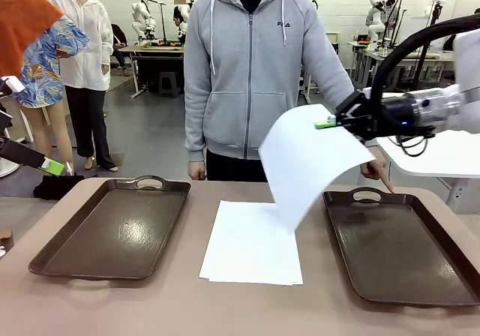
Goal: Sort the A4 documents.
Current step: Place the A4 Paper in the designated Handle tray.
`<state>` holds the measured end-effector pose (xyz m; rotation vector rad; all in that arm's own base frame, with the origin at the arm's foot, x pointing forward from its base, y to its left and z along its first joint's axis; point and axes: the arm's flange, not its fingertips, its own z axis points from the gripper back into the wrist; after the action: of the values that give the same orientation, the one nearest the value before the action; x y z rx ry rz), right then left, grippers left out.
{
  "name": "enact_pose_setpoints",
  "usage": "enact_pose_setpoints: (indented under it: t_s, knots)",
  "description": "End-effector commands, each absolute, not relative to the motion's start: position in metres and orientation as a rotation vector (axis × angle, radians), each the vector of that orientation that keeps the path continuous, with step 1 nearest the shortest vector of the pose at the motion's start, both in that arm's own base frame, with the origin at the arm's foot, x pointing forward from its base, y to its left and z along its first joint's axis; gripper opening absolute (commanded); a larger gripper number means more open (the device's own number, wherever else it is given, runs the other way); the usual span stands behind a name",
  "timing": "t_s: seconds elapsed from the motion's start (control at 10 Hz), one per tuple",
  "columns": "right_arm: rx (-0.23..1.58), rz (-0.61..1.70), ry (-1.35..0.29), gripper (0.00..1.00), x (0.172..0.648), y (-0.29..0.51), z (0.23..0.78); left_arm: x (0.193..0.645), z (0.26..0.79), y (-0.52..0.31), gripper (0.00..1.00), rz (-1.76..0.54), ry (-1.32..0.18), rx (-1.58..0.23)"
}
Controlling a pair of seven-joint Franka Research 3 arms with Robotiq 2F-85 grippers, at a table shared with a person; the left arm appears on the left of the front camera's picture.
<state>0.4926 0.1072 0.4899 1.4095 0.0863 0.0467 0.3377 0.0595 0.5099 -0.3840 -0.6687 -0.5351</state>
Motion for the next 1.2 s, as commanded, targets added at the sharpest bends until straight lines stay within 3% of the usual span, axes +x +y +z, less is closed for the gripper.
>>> enact_pose_setpoints:
  t_s: [0.0,1.1]
  knots:
    - [1.343,0.042,0.098,0.01,0.495,0.082,0.489,0.338,0.509,0.060,1.00,-0.536,-0.674,-0.397]
    - [1.164,-0.070,-0.042,0.01,0.492,0.004,0.376,0.338,0.509,0.060,1.00,-0.536,-0.674,-0.397]
